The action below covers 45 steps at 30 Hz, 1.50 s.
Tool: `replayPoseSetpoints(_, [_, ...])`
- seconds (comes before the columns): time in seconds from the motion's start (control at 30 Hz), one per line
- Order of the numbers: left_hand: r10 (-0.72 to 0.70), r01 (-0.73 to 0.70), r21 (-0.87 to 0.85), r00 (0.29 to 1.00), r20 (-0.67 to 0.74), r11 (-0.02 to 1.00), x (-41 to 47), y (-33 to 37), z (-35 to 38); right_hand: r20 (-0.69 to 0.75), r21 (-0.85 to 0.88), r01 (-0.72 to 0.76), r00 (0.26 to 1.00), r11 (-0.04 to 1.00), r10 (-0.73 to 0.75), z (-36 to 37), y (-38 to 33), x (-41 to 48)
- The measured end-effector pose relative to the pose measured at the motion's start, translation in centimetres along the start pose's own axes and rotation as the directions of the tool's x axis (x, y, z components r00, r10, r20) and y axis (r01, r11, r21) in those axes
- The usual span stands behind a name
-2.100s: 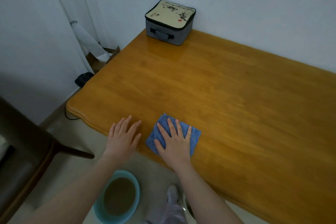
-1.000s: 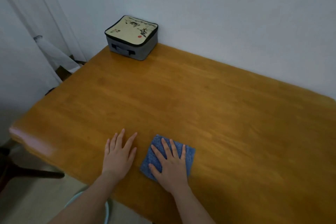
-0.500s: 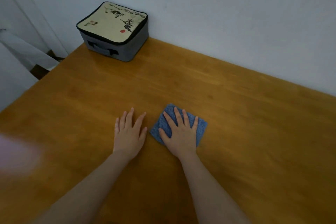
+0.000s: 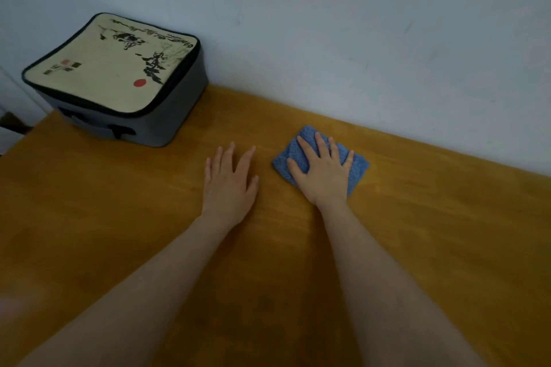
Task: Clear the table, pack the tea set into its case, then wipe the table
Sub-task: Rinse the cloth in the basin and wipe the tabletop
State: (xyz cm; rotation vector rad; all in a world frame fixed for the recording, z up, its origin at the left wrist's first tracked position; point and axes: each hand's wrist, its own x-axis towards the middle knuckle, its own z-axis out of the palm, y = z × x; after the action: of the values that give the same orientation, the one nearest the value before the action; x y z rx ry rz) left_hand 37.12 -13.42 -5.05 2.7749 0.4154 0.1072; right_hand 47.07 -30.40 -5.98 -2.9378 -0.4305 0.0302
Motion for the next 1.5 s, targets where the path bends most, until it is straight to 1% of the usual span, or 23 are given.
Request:
replayPoseSetpoints(0.17, [0.063,-0.063,0.018,0.998,0.007,0.998,2.0,1.7,0.6,-0.021,0.014,-0.027,0.999,1.000,0.027,-0.3,1.6,4.4])
replayPoseSetpoints(0.27, [0.118,-0.119,0.021,0.992,0.036,0.993,2.2,2.4,0.9,-0.034,0.008,-0.047,0.998,0.999,0.047,-0.5,2.4,5.5])
replayPoseSetpoints(0.5, [0.186,-0.193,0.044,0.974,0.131,0.980,-1.2,3.1,1.0,-0.061,-0.046,-0.246,0.968,0.968,0.243,-0.9,4.9,2.9])
replayPoseSetpoints(0.6, [0.168,-0.182,0.066,0.970,0.178,0.981,-3.2,3.2,0.8,-0.022,-0.070,-0.255,0.967,0.964,0.254,-1.2,6.2,1.2])
replayPoseSetpoints(0.73, [0.146,-0.161,0.094,0.979,0.144,0.982,-5.9,3.4,0.0,0.034,-0.078,-0.176,0.983,0.981,0.179,-1.6,6.8,-2.5])
replayPoseSetpoints(0.8, [0.088,-0.104,0.103,0.985,0.149,0.989,-7.5,3.7,-0.4,0.049,-0.088,-0.105,0.993,0.991,0.110,-1.5,6.3,-5.2])
replayPoseSetpoints(0.93, [-0.072,0.055,0.092,0.979,0.189,0.994,-11.9,5.5,-1.0,0.063,-0.069,0.033,0.998,0.997,-0.029,-1.2,5.1,-11.5])
replayPoseSetpoints(1.03, [-0.126,0.112,0.106,0.982,0.139,0.988,-16.4,6.9,-1.6,0.085,-0.072,0.133,0.988,0.988,-0.127,-0.9,4.6,-16.8])
replayPoseSetpoints(1.27, [-0.259,0.259,0.019,0.965,0.048,0.966,-28.4,9.0,-1.6,0.097,0.020,0.310,0.946,0.951,-0.310,-0.8,3.8,-29.7])
replayPoseSetpoints(1.4, [-0.319,0.316,0.056,0.947,0.045,0.947,-34.3,9.2,-1.4,0.070,0.041,0.362,0.929,0.931,-0.364,-0.7,3.8,-36.2])
replayPoseSetpoints(1.5, [-0.327,0.322,0.102,0.944,0.039,0.941,-38.0,9.1,-1.5,0.059,0.031,0.398,0.915,0.917,-0.399,-0.6,3.5,-40.3])
